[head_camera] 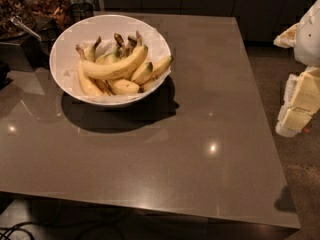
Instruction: Pick banana from white bowl
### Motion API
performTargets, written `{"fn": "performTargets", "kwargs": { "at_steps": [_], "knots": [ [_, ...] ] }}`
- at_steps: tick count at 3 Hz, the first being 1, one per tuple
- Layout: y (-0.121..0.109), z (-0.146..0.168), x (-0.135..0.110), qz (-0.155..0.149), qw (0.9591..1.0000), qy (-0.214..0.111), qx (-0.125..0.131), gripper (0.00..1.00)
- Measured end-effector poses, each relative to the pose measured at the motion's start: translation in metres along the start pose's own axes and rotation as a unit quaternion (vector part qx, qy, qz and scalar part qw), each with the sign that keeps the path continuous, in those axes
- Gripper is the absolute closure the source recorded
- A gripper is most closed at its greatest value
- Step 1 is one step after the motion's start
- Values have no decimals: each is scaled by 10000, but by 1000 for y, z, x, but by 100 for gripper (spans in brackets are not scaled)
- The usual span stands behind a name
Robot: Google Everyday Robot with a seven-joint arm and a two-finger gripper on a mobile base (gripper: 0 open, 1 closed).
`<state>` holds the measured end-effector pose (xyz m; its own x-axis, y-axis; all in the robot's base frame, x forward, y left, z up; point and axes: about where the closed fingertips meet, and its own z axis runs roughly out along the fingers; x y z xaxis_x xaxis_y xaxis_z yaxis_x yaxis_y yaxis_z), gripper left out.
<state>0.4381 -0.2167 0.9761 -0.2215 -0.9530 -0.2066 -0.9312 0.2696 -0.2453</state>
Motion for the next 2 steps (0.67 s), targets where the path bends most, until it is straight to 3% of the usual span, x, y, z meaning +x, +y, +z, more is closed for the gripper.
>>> {"fn": "performTargets", "kwargs": {
  "at_steps": [1,2],
  "knots": [
    [0,0,0,0,10000,1,0,0],
    [3,-7,-23,-59,9999,122,19,0]
  ]
}}
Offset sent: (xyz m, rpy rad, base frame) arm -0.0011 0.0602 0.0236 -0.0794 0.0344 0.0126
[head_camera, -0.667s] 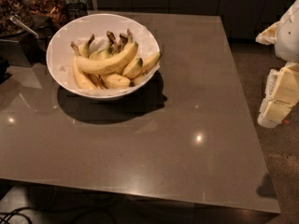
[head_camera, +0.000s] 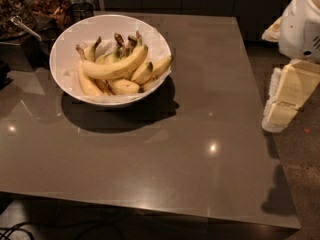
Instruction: Pick banana from white bowl
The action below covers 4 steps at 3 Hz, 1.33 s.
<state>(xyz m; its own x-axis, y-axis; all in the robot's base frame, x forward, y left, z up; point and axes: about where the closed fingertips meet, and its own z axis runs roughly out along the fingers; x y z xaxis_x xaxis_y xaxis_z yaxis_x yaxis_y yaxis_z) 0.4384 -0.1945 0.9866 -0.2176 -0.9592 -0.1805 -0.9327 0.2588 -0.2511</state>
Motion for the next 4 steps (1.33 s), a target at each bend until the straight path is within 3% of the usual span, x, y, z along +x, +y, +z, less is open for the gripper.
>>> {"fn": "performTargets", "kwargs": {
  "at_steps": [2,4],
  "knots": [
    [-3,5,-81,-428,9977,521,-59,0],
    [-7,4,-102,-546,9976,391,189,0]
  ]
}}
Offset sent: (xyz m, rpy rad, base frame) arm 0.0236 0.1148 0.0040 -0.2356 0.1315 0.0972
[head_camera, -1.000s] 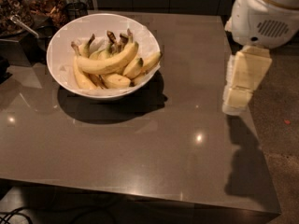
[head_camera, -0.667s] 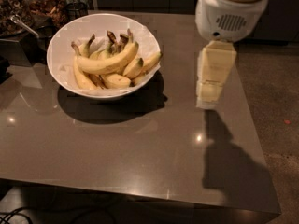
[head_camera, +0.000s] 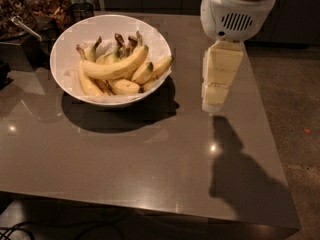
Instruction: Pick banana from white bowl
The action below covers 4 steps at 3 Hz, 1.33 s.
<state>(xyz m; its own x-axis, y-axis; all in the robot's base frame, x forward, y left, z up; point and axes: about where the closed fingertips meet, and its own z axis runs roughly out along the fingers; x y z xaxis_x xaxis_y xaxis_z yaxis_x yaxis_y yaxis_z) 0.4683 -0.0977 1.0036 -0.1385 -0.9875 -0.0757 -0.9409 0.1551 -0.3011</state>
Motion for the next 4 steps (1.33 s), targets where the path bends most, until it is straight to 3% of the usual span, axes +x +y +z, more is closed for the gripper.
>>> {"fn": "performTargets", "kwargs": {
  "at_steps": [1,2,3,4],
  "knots": [
    [-10,12,-37,-163,9997,5,-165,0],
    [-27,30,-101,-636,9976,-86,-241,0],
    [-33,44,-144,-1057,9939,-119,-275,0],
    [-37,49,-153,-1008,9939,-336,-289,0]
  ]
}}
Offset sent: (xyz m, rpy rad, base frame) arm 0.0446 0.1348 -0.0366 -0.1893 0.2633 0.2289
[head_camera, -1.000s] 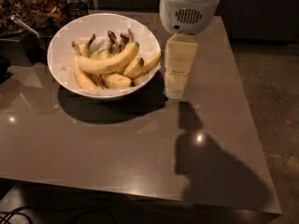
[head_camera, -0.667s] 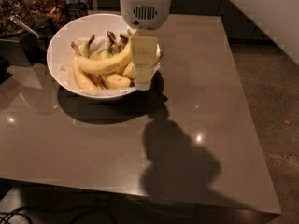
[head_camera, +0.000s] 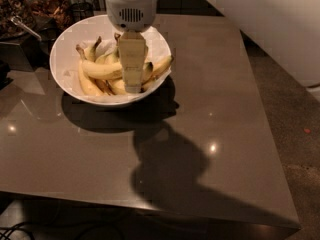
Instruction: Pick banana from white bowl
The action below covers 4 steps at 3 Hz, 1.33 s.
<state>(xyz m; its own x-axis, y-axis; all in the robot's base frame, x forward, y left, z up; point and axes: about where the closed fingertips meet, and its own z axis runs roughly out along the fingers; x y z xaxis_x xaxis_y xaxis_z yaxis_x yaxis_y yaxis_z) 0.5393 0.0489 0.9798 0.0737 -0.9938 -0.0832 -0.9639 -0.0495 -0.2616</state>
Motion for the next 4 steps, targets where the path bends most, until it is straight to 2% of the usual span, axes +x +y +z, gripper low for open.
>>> {"fn": "performTargets", "kwargs": {
  "at_steps": [1,2,3,4],
  "knots": [
    [-16,10,-14,21,9996,-191,-191,0],
    [-32,23,-39,-7,9989,-329,-340,0],
    [-41,38,-56,28,9982,-357,-471,10],
    [-43,53,-63,158,9985,-148,-504,18]
  ]
}}
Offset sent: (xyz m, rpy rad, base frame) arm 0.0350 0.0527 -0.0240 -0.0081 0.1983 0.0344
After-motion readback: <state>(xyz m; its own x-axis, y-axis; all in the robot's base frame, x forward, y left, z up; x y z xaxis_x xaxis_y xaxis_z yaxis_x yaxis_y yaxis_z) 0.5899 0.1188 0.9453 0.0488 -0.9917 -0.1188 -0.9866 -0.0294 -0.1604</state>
